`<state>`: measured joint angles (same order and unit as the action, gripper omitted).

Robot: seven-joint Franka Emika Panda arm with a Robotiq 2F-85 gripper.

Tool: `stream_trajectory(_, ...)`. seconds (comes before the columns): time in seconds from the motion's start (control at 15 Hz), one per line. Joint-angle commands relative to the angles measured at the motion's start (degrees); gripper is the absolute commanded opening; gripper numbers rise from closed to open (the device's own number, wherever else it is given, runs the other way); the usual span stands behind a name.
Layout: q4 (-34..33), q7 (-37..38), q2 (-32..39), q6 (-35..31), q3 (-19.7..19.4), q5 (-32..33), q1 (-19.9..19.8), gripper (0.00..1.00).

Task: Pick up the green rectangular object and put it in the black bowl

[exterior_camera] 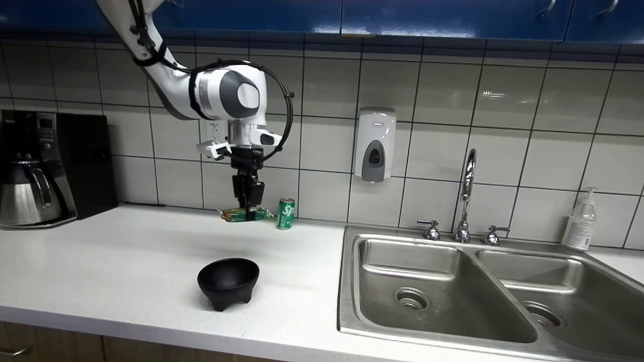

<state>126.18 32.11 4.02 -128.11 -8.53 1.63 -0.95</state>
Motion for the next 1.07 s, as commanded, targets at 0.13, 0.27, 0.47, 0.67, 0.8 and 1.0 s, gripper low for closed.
stream_trajectory(0.13,8.54,-1.55,-8.73,-1.20,0.51,4.53,-2.68,0.16)
stream_trajectory(0.27,10.38,-1.46,-10.11,-1.30,0.55,5.70,-3.64,0.16)
stream_trajectory(0.47,12.93,-1.07,-11.25,-2.51,0.70,7.33,-4.92,0.16)
stream_trajectory(0.67,14.85,-0.07,-10.89,-5.12,0.86,9.66,-5.91,0.16)
stream_trajectory(0.8,15.92,0.70,-10.51,-7.09,0.96,11.44,-6.35,0.16)
stream_trajectory(1.0,17.35,1.44,-10.49,-9.42,0.99,13.68,-6.89,0.16)
